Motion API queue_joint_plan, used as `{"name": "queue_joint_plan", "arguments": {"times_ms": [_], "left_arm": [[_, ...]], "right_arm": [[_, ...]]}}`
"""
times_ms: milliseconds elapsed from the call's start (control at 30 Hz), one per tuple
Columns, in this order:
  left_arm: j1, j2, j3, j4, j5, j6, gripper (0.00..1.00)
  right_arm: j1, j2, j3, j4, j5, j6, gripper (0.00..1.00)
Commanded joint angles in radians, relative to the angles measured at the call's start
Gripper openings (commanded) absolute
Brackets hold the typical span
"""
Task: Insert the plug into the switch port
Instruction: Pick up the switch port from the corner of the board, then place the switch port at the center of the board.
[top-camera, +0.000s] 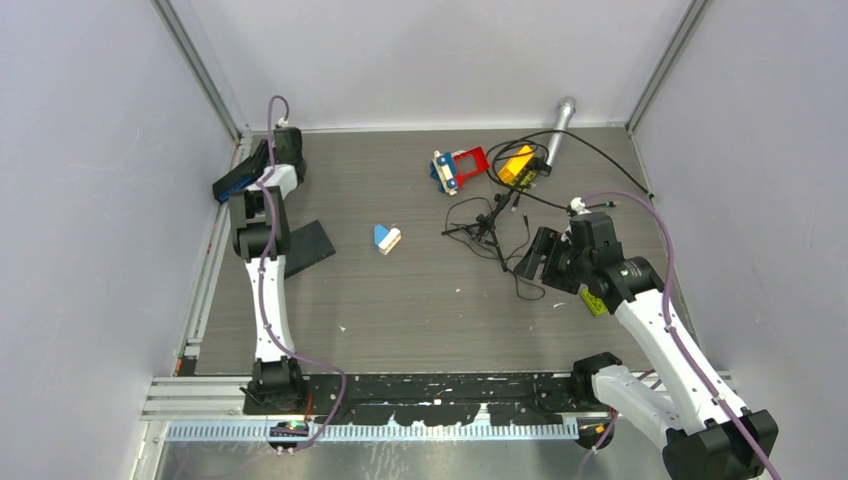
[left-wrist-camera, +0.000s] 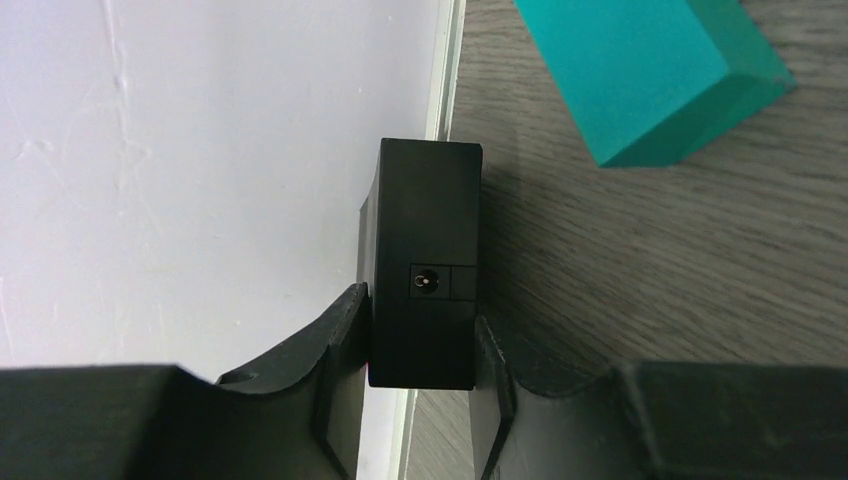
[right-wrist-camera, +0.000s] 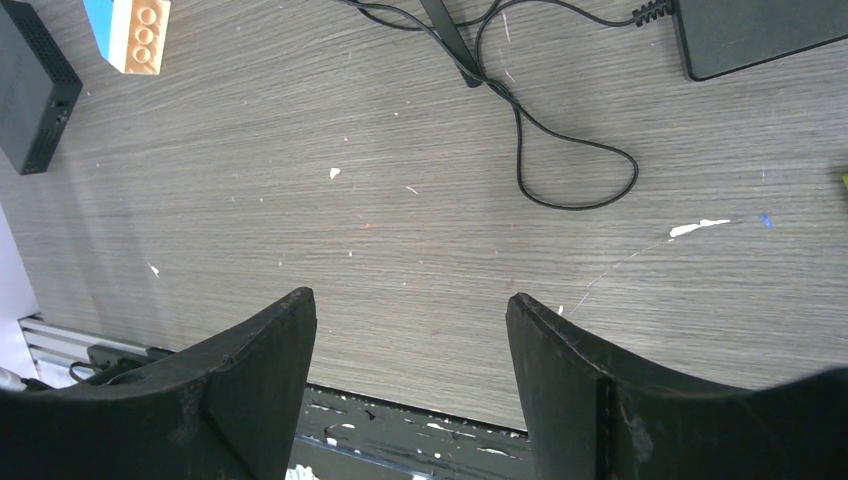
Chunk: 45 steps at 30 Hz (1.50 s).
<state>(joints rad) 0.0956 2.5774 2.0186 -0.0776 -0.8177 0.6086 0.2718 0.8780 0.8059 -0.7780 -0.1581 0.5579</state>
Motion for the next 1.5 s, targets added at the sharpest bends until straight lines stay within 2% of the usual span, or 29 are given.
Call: {"name": "queue_joint_plan", "arguments": {"times_ms": [0, 100, 267, 367, 600, 700, 800, 933, 1000, 1133, 1200, 1267, 1300, 1467], "left_arm": [[0.011, -0.061, -0.108, 0.16, -0.1, 0.031, 0.0], [-0.011, -0.112, -0.157, 0.365, -0.175, 0.183, 0.0], [-0.056, -0.171, -0.155, 0.488, -0.221, 0.343, 0.0], [-0.086, -0.197, -0.192, 0.677, -0.248, 0.502, 0.0], [-0.254, -0.246, -0.283, 0.944, -0.314, 0.742, 0.0], [-0.359, -0.291, -0.34, 0.955, -0.344, 0.75, 0.0], [-0.513, -0.353, -0.413, 0.937, -0.349, 0.737, 0.0], [-0.697, -0.429, -0.48, 0.858, -0.374, 0.677, 0.0], [-0.79, -0.476, -0.516, 0.754, -0.381, 0.592, 0.0], [-0.974, -0.597, -0.579, 0.446, -0.354, 0.292, 0.0], [-1.042, -0.671, -0.586, 0.241, -0.321, 0.104, 0.0], [-1.099, -0.751, -0.585, 0.014, -0.239, -0.088, 0.0], [-1.127, -0.788, -0.598, -0.043, -0.196, -0.147, 0.0], [-1.242, -0.984, -0.72, -0.078, -0.115, -0.211, 0.0]], "right_arm": [[0.0, -0.002, 0.015, 0.033, 0.001, -0.01, 0.74], [0.002, -0.006, 0.014, 0.032, -0.004, -0.011, 0.74], [0.002, -0.004, 0.004, 0.051, -0.019, -0.008, 0.74], [0.002, 0.009, 0.004, 0.057, -0.04, -0.011, 0.74], [0.002, 0.004, 0.01, 0.067, -0.044, -0.011, 0.74], [0.003, -0.012, 0.031, 0.055, -0.037, -0.014, 0.74], [0.002, -0.037, 0.056, 0.028, -0.024, -0.016, 0.73], [0.002, -0.076, 0.092, -0.016, -0.015, -0.017, 0.74], [0.001, -0.096, 0.115, -0.04, -0.012, -0.016, 0.74], [0.002, -0.134, 0.155, -0.09, 0.017, -0.03, 0.74], [0.002, -0.147, 0.177, -0.117, 0.04, -0.041, 0.73], [0.002, -0.158, 0.199, -0.14, 0.06, -0.048, 0.74], [0.001, -0.164, 0.209, -0.149, 0.068, -0.05, 0.74], [0.002, -0.203, 0.266, -0.198, 0.11, -0.052, 0.74]]}}
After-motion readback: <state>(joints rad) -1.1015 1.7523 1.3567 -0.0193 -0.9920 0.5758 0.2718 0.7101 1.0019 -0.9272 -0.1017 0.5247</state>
